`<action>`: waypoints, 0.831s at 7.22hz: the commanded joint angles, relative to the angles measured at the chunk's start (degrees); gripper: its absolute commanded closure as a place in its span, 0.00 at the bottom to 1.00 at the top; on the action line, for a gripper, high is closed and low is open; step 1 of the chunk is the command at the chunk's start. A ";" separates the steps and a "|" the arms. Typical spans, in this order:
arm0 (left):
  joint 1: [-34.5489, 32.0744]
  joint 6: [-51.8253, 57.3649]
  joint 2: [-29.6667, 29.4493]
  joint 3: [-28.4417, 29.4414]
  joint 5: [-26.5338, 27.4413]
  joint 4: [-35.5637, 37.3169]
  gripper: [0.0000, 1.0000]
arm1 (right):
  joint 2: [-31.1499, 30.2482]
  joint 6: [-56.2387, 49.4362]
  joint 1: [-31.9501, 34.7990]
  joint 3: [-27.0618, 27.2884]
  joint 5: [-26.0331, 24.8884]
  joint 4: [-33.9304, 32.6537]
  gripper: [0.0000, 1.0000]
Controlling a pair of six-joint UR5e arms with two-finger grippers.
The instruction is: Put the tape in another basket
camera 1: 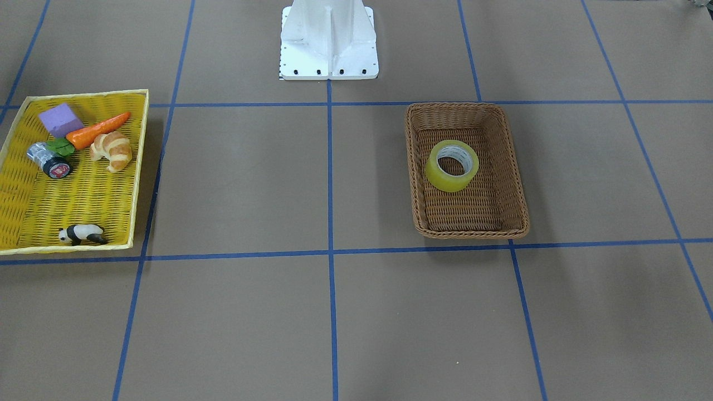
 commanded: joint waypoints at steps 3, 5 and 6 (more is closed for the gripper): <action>-0.37 -0.51 3.19 -2.95 -2.98 0.08 0.02 | 0.81 -0.17 0.89 -3.45 -0.21 -0.14 0.00; -0.46 -0.42 3.28 -2.95 -2.98 -0.01 0.02 | 0.81 -0.17 1.07 -3.10 -0.12 -0.14 0.00; -0.63 -0.42 3.28 -2.95 -2.98 -0.01 0.02 | 0.98 -0.17 1.07 -3.10 -0.20 -0.14 0.00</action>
